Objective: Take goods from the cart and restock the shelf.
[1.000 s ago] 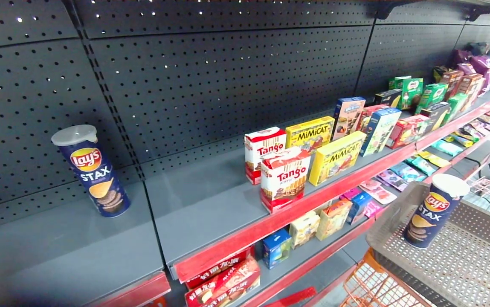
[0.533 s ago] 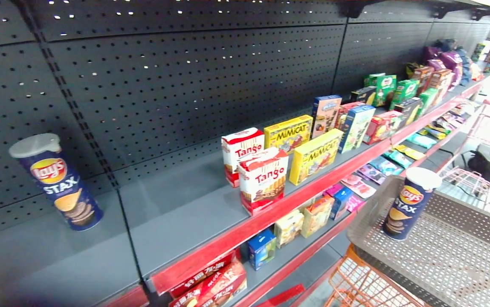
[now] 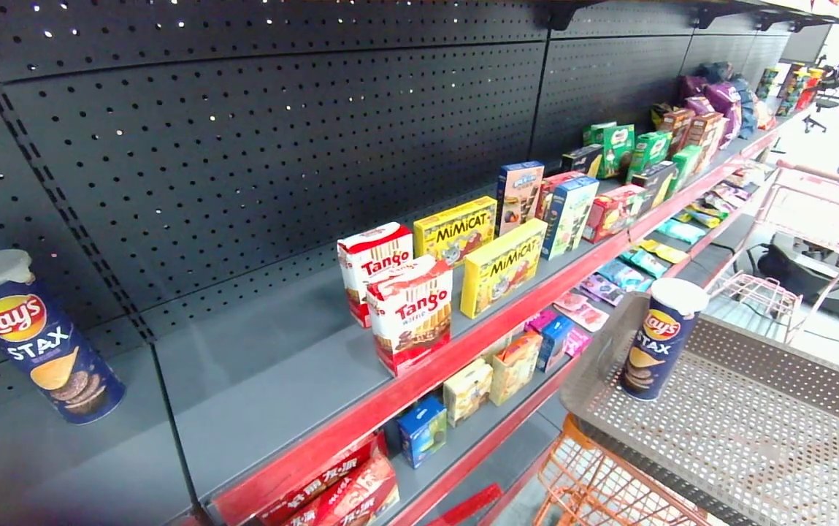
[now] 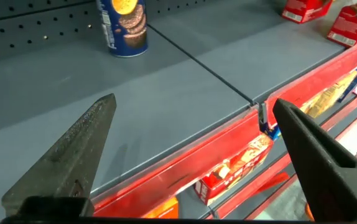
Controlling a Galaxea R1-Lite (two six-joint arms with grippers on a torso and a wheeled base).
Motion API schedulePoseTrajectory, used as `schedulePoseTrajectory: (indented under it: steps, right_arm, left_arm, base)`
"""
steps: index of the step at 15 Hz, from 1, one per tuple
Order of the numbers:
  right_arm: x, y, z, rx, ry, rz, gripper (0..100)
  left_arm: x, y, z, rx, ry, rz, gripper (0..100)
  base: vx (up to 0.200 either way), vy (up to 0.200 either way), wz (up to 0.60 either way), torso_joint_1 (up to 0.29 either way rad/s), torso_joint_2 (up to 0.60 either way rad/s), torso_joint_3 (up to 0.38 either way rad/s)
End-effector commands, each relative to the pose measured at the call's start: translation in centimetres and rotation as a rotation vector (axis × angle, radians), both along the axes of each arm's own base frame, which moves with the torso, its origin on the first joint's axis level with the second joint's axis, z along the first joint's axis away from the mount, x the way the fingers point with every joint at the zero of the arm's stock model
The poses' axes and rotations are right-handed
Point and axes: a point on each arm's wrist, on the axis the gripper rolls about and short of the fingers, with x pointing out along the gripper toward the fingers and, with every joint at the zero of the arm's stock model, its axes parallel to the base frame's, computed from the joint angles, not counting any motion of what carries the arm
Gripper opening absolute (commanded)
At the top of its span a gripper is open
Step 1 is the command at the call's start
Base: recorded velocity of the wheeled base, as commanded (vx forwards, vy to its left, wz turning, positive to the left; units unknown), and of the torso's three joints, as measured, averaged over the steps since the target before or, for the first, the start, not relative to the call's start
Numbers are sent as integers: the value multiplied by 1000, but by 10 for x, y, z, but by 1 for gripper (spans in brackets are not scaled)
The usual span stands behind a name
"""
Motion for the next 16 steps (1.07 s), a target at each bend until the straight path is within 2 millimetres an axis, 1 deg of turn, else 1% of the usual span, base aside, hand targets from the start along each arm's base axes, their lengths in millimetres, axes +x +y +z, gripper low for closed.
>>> schedulePoseTrajectory:
  steps: [1, 4, 5, 6, 7, 8, 9, 10, 12, 13, 14, 15, 16]
  right_arm:
    - [22, -8, 11, 41, 44, -18, 100]
    - [62, -25, 31, 144, 7, -25, 100]
    - [75, -29, 37, 180, -22, 12, 100]
    - [87, -30, 43, 252, -58, 137, 100]
    - [90, -28, 44, 295, -56, 217, 100]
    - [92, -26, 43, 329, -48, 295, 100]
    - [96, -21, 38, 383, 0, 451, 100]
    - [102, -20, 34, 412, 40, 492, 100]
    - [115, -16, 24, 488, 115, 538, 100]
    - [130, -16, 18, 501, 152, 540, 100]
    - [146, -16, 16, 525, 185, 524, 100]
    - [156, -17, 16, 546, 206, 503, 100]
    - [172, -20, 16, 566, 245, 468, 100]
  left_arm:
    - [0, 0, 0, 1, 1, -1, 100]
    - [0, 0, 0, 1, 1, -1, 100]
    - [0, 0, 0, 1, 1, -1, 100]
    - [0, 0, 0, 1, 1, -1, 100]
    - [0, 0, 0, 1, 1, -1, 100]
    - [0, 0, 0, 1, 1, -1, 100]
    - [0, 0, 0, 1, 1, -1, 100]
    - [0, 0, 0, 1, 1, -1, 100]
    - [0, 0, 0, 1, 1, -1, 100]
    - [0, 0, 0, 1, 1, -1, 100]
    - [0, 0, 0, 1, 1, -1, 100]
    - [0, 0, 0, 1, 1, -1, 100]
    - [0, 0, 0, 1, 1, -1, 100]
  base:
    - [0, 0, 0, 0, 0, 0]
    - [0, 0, 0, 0, 0, 0]
    - [0, 0, 0, 0, 0, 0]
    - [0, 0, 0, 0, 0, 0]
    - [0, 0, 0, 0, 0, 0]
    - [0, 0, 0, 0, 0, 0]
    - [0, 0, 0, 0, 0, 0]
    - [0, 0, 0, 0, 0, 0]
    - [0, 0, 0, 0, 0, 0]
    - [0, 0, 0, 0, 0, 0]
    - [0, 0, 0, 0, 0, 0]
    - [0, 0, 0, 0, 0, 0]
    - [0, 0, 0, 0, 0, 0]
